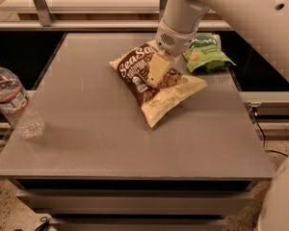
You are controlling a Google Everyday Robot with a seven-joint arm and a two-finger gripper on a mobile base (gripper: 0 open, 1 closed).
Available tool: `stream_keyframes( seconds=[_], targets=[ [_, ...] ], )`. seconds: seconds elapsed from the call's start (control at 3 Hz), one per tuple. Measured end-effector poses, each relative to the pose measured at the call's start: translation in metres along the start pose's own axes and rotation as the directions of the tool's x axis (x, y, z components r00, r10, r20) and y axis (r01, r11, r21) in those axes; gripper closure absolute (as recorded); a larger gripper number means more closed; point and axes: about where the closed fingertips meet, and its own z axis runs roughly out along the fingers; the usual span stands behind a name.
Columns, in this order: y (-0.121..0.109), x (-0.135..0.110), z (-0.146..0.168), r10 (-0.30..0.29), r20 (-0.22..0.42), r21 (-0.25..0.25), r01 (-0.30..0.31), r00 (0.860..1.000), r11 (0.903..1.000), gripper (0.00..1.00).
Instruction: Move brown chip bag near water bottle
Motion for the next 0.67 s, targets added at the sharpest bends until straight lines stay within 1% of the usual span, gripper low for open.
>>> stream_keyframes(
  seconds=[0.33, 0.67],
  targets=[
    [-0.001, 0.000, -0.011, -0.023, -0.001, 0.014, 0.023, 1.000, 0.9996, 0.87],
    [-0.006, -0.001, -0.036, -0.078, 0.006, 0.039, 0.078, 0.997, 0.9962, 1.00]
  ],
)
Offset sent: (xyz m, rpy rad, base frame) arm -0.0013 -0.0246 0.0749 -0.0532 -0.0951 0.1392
